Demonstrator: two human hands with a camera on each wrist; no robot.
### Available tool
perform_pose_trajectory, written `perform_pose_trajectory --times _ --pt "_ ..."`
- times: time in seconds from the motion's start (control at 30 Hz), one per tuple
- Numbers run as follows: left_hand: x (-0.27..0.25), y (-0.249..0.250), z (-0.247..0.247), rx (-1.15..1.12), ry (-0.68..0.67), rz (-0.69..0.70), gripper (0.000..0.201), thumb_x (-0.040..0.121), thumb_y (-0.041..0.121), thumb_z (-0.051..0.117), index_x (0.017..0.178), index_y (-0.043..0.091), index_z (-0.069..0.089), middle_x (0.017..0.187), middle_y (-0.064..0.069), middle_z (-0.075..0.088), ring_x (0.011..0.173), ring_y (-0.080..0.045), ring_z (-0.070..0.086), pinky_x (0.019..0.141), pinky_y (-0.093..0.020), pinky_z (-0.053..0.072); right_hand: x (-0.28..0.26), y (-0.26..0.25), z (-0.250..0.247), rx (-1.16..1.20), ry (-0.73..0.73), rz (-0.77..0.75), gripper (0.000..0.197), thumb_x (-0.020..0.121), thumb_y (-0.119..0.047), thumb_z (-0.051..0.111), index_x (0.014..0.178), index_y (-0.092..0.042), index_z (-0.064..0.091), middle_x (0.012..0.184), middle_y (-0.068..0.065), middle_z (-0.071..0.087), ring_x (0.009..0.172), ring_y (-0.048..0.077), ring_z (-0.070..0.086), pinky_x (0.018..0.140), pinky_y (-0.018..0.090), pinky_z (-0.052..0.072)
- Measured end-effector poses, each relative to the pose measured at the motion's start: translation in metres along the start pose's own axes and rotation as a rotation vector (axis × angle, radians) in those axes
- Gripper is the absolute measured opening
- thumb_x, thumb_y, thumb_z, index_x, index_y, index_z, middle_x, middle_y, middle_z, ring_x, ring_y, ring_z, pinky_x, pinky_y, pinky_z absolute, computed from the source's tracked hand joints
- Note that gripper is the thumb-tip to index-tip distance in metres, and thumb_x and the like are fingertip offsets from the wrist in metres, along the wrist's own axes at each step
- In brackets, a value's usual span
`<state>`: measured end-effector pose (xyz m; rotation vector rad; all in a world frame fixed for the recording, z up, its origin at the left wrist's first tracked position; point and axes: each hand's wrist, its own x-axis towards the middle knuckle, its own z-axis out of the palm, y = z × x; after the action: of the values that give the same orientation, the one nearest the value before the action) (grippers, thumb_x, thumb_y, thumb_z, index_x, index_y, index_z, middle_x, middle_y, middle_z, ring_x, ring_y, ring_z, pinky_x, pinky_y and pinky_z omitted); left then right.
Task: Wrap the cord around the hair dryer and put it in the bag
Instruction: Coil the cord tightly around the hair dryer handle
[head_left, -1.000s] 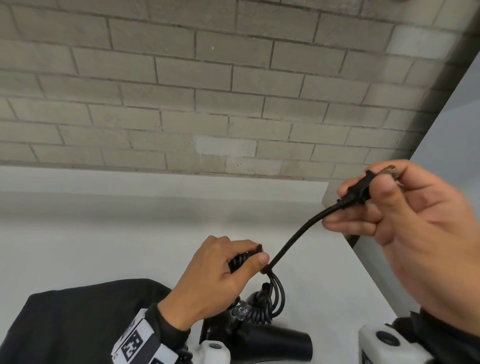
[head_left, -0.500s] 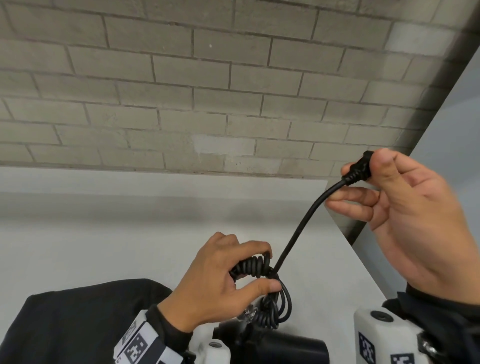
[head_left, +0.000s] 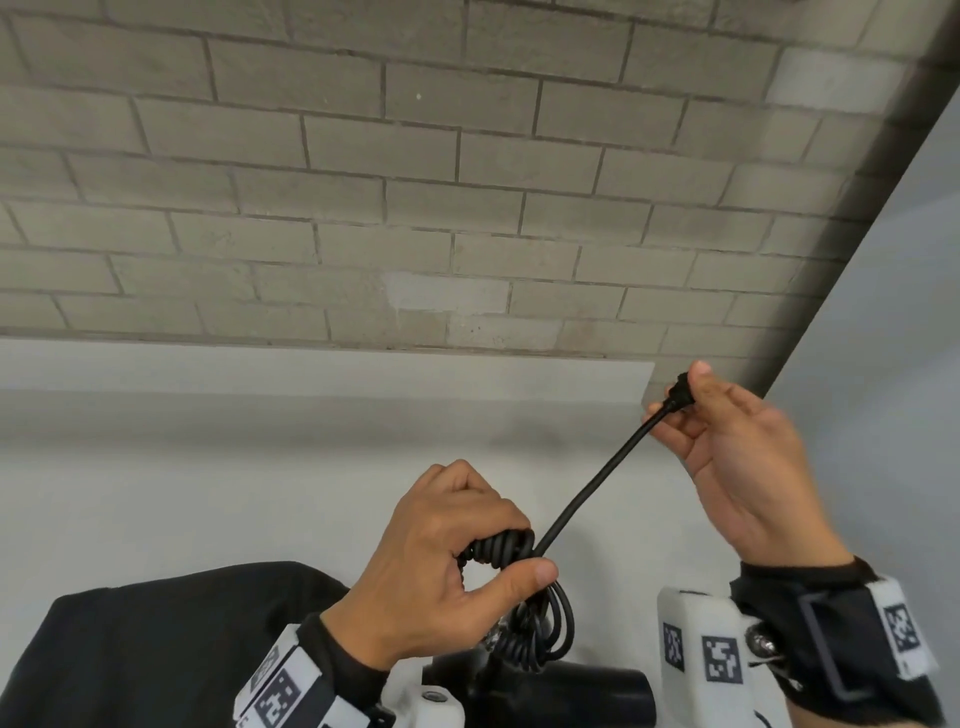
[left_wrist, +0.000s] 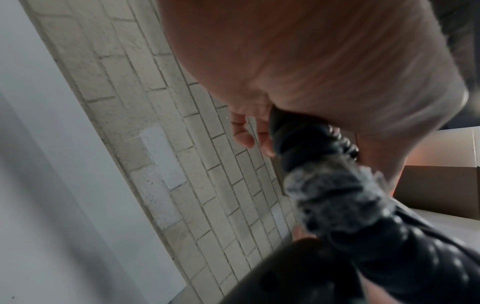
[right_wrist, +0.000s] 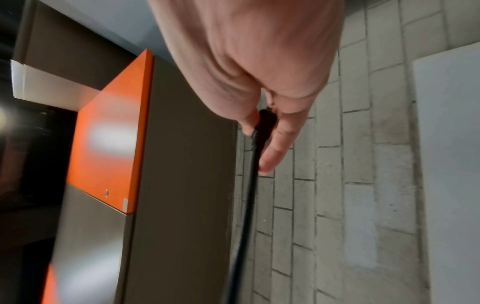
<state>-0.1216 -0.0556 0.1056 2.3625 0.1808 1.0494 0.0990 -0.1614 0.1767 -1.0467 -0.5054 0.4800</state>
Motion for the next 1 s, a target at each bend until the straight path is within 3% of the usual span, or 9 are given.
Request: perform_pose_trajectory --times 0.1,0.2,0.3,0.43,0.53,0.6,0.73,0.83,1.0 --pt "-0.002 0.0 0.002 0.017 0.011 -0.009 0.038 0.09 0.061 0.055 0.073 0.028 0.062 0.064 0.02 0.048 0.077 -0.006 0.048 0.071 -0.032 0.043 -0.002 0.021 -0.004 -0.058 0.063 -0.024 0.012 0.1 -0.008 0.05 0.111 -0.011 0.052 0.083 0.011 0.058 0.065 0.021 0.064 0.06 0.029 0.06" --pt "-0.002 0.001 0.001 0.03 0.019 -0.019 0.038 0.089 0.062 0.055 0.072 0.028 0.062 0.064 0.017 0.052 0.076 -0.007 0.049 0.07 -0.031 0.042 -0.012 0.038 -0.006 -0.107 -0.038 -0.031 0.022 0.1 0.004 0.041 0.101 -0.007 0.059 0.091 0.013 0.057 0.066 0.019 0.061 0.062 0.026 0.057" --pt "0.0 0.001 0.001 0.05 0.008 -0.023 0.039 0.089 0.062 0.055 0.071 0.028 0.063 0.063 0.016 0.053 0.076 -0.008 0.05 0.071 -0.031 0.042 -0.025 0.051 -0.008 -0.126 -0.134 0.025 0.031 0.091 0.016 0.04 0.105 0.0 0.062 0.099 0.012 0.064 0.075 0.024 0.062 0.071 0.032 0.055" --pt "0.0 0.0 0.002 0.057 -0.008 -0.023 0.044 0.09 0.065 0.051 0.069 0.027 0.062 0.061 0.013 0.053 0.075 -0.009 0.049 0.07 -0.032 0.042 -0.042 0.07 -0.005 -0.386 -0.19 0.014 0.025 0.089 0.007 0.059 0.11 -0.006 0.06 0.107 0.008 0.068 0.072 0.021 0.064 0.072 0.028 0.054" --pt "0.001 0.002 0.002 0.068 -0.001 -0.026 0.046 0.091 0.065 0.05 0.068 0.027 0.063 0.059 0.012 0.05 0.073 -0.009 0.049 0.069 -0.032 0.042 -0.055 0.074 0.002 -0.45 -0.249 0.054 0.01 0.095 -0.005 0.056 0.102 -0.009 0.061 0.098 0.016 0.07 0.064 0.022 0.06 0.061 0.032 0.052" --pt "0.002 0.002 0.001 0.073 0.002 -0.027 0.04 0.091 0.063 0.052 0.072 0.03 0.064 0.059 0.012 0.051 0.072 -0.009 0.049 0.068 -0.032 0.043 -0.062 0.075 0.006 -0.506 -0.303 0.085 0.009 0.096 -0.012 0.057 0.099 -0.013 0.065 0.089 0.014 0.074 0.062 0.024 0.06 0.059 0.033 0.051" --pt "0.003 0.002 0.0 0.064 -0.008 -0.055 0.034 0.092 0.06 0.053 0.08 0.035 0.071 0.061 0.012 0.057 0.073 -0.013 0.051 0.066 -0.034 0.044 -0.076 0.073 0.013 -0.501 -0.344 0.176 0.006 0.09 -0.014 0.066 0.091 -0.012 0.072 0.085 0.002 0.075 0.074 0.027 0.067 0.069 0.033 0.059" --pt "0.004 0.001 0.001 0.071 -0.012 -0.077 0.039 0.093 0.062 0.05 0.078 0.033 0.071 0.061 0.012 0.058 0.074 -0.014 0.051 0.065 -0.034 0.045 -0.083 0.069 0.017 -0.382 -0.361 0.309 0.009 0.09 -0.009 0.065 0.09 -0.005 0.073 0.078 0.01 0.073 0.071 0.018 0.067 0.069 0.025 0.055" --pt "0.004 -0.001 -0.001 0.083 0.006 -0.084 0.038 0.093 0.06 0.052 0.075 0.031 0.07 0.06 0.012 0.055 0.073 -0.015 0.052 0.063 -0.033 0.045 -0.091 0.065 0.02 -0.294 -0.414 0.428 0.017 0.092 -0.014 0.061 0.099 -0.004 0.074 0.087 0.019 0.075 0.079 0.024 0.071 0.087 0.043 0.054"
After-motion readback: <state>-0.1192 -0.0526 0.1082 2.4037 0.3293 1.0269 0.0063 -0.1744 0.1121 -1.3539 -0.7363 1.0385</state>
